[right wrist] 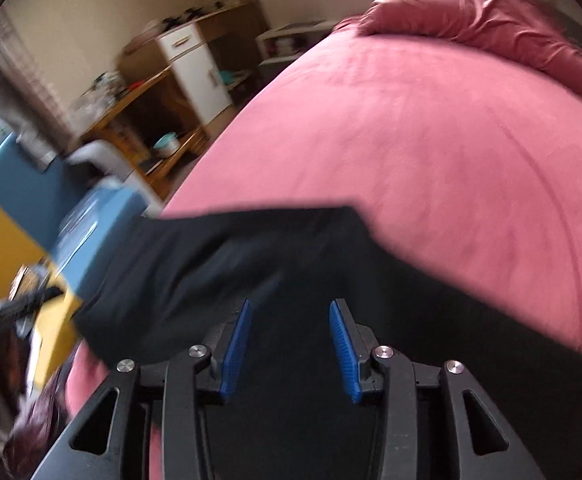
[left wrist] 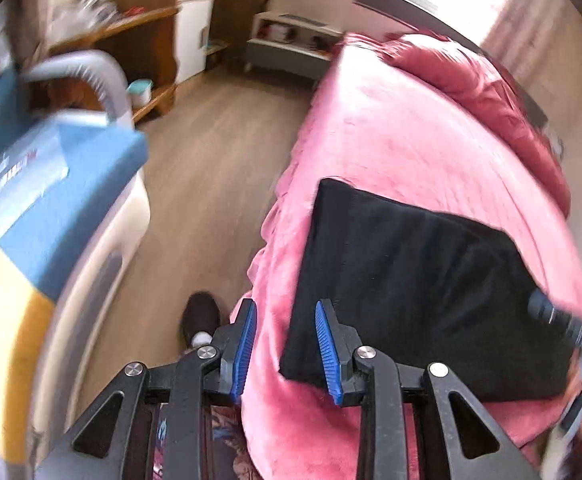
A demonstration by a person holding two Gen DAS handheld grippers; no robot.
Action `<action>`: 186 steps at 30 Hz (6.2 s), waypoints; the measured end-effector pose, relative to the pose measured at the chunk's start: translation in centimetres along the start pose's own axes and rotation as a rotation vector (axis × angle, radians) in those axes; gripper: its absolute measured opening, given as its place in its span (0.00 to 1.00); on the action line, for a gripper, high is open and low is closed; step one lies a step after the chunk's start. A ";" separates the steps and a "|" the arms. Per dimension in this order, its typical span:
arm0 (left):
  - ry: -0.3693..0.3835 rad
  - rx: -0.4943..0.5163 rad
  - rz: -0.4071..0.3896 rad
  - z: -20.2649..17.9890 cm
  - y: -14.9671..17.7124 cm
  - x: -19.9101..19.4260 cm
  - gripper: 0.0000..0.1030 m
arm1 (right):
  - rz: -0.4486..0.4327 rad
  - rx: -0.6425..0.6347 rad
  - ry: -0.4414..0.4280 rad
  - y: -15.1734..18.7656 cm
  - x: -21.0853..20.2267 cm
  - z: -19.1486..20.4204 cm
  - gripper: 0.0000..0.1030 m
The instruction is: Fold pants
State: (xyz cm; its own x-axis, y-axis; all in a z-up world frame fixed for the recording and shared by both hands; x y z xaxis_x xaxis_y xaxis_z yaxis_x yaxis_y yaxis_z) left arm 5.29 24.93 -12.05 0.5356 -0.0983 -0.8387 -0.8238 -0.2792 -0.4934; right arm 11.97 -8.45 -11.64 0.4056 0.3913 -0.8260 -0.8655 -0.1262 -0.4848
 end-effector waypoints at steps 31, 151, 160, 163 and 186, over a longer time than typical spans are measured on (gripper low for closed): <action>-0.047 0.359 -0.148 -15.0 2.7 -2.8 0.36 | 0.017 0.074 0.071 11.5 -3.1 -1.9 0.53; 0.743 0.091 0.434 -30.4 5.6 5.2 0.56 | -0.024 0.222 0.032 10.5 -6.4 -12.2 0.62; 0.700 0.147 0.535 -33.5 8.0 7.6 0.57 | -0.048 0.393 0.142 17.5 -13.9 -17.5 0.62; 0.704 0.150 0.554 -34.6 8.7 7.8 0.55 | -0.053 0.482 0.212 20.0 -15.6 -20.5 0.62; 0.877 0.260 0.337 -37.5 2.0 0.2 0.15 | -0.188 0.637 0.447 17.5 -14.8 -27.9 0.56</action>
State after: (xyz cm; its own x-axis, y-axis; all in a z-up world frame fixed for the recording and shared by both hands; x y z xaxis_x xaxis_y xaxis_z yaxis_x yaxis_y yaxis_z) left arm 10.68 -11.52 -4.56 0.1253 -0.8398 -0.5282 -0.9181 0.1036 -0.3826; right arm -1.01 -41.84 -15.95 0.5239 -0.0646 -0.8493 -0.7178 0.5034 -0.4811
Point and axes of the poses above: each gripper's, at about its wrist camera, not at the fingertips, and x roughly the way its jaws point, z to its left, y to its underside, the point moved 10 cm from there along x, roughly the way its jaws point, and after that the axes turned 3 degrees about x, right-handed, at the moved point
